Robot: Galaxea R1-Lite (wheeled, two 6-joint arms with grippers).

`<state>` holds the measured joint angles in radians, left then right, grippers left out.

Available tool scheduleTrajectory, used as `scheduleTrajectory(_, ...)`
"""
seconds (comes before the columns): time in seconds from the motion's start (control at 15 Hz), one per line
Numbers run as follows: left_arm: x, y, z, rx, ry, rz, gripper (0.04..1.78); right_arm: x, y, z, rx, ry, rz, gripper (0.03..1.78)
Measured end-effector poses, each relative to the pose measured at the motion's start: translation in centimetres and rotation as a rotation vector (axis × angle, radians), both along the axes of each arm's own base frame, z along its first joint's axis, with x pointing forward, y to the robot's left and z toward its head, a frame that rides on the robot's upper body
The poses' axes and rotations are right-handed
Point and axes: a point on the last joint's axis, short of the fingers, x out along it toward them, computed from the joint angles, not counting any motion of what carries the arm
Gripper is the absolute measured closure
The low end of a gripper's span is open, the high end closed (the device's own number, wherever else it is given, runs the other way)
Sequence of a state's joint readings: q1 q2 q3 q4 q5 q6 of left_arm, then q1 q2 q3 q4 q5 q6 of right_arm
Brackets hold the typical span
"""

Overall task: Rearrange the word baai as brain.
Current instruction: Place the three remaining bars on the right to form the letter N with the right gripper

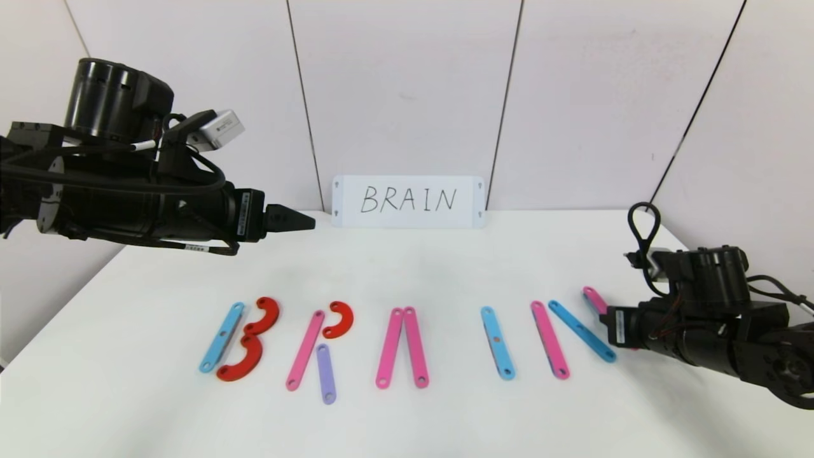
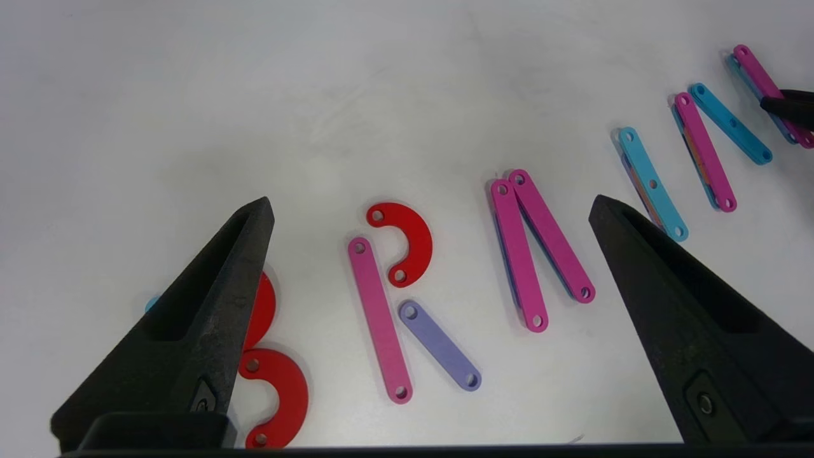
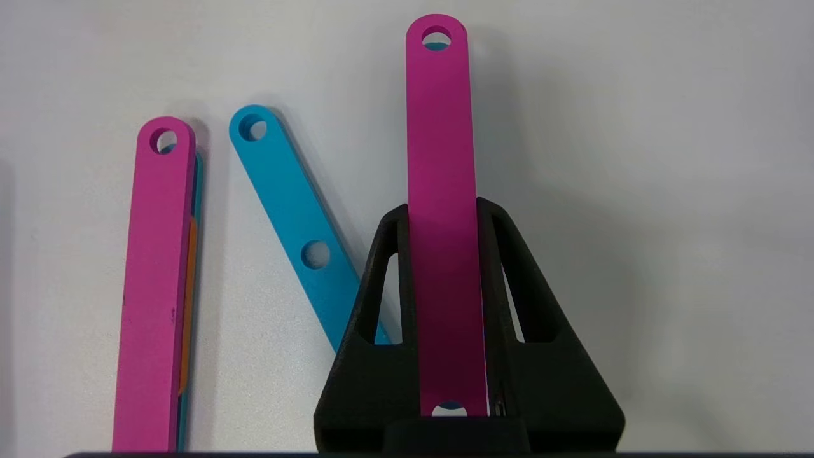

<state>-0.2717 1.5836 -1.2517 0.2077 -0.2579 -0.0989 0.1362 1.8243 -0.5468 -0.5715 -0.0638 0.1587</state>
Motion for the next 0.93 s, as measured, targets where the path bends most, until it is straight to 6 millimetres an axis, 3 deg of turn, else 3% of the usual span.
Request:
scheduleTrajectory(0.4,0.00,0.00,0.00,0.000,0.000,0.000,0.08,0.05,-0.07,-0.64,0.000,0.005,-0.002,1.51)
scheduleTrajectory(0.6,0.00,0.00,0.00,0.000,0.000,0.000,0.08,0.30,-0.04,-0.79,0.003,-0.020,-0.002,1.39)
scheduleTrajectory(0.73,-0.01,-0.01,0.00,0.000,0.000,0.000,0.08,0.32,-0.07,-0.91,0.003,-0.017,-0.003,1.18)
scheduleTrajectory(0.93,0.00,0.00,0.00,0.000,0.000,0.000,0.08,0.30,-0.11,-0.91,0.005,-0.016,-0.005,0.68)
